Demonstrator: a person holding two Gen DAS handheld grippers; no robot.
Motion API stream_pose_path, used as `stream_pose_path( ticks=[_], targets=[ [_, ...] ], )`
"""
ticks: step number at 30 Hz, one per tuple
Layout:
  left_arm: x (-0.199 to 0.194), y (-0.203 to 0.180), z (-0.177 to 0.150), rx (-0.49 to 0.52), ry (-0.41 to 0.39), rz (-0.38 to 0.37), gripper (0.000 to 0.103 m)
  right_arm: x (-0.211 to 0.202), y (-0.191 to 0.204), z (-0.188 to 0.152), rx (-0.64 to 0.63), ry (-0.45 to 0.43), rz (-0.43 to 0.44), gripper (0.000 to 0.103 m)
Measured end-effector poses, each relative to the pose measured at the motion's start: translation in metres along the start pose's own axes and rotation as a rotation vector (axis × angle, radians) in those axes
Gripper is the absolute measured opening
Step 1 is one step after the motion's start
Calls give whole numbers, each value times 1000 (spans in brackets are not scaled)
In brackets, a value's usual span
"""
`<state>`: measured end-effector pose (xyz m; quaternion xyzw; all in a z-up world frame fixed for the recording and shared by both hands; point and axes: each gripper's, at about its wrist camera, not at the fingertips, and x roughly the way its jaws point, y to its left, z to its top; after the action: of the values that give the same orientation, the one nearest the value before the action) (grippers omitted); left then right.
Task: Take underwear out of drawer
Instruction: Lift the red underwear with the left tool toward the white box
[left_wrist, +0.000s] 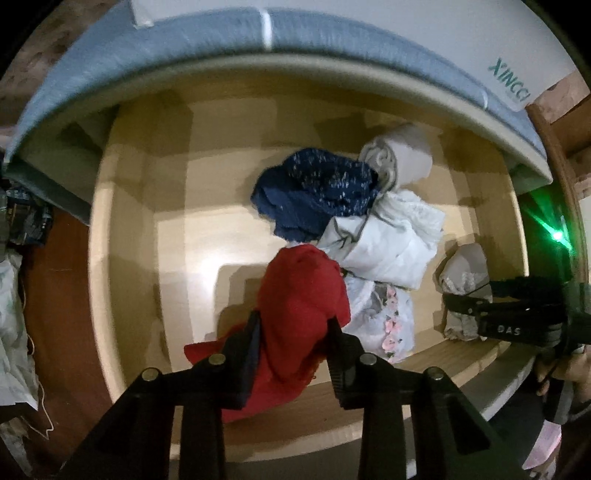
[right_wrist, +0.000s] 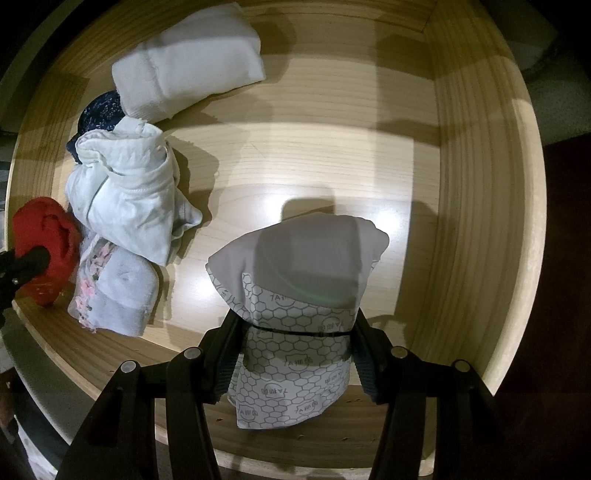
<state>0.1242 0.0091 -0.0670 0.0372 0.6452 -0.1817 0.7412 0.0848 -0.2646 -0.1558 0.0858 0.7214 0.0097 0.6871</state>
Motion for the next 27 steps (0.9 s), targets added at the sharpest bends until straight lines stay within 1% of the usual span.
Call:
stream_pose_path(
  ticks=[4, 15, 22, 27],
  targets=[
    [-13, -2, 2, -15, -32, -11, 32, 1, -1, 0, -3, 0, -5, 52],
    [-61, -15, -2, 4, -147, -12, 32, 1, 10, -2, -12, 1, -26, 52],
    [-116, -16, -3, 31, -255, -30, 32, 3, 25, -4, -21, 1, -41, 52],
    [-171, -22, 4, 55, -378, -50, 32, 8, 25, -4, -12, 7, -24, 52]
  ],
)
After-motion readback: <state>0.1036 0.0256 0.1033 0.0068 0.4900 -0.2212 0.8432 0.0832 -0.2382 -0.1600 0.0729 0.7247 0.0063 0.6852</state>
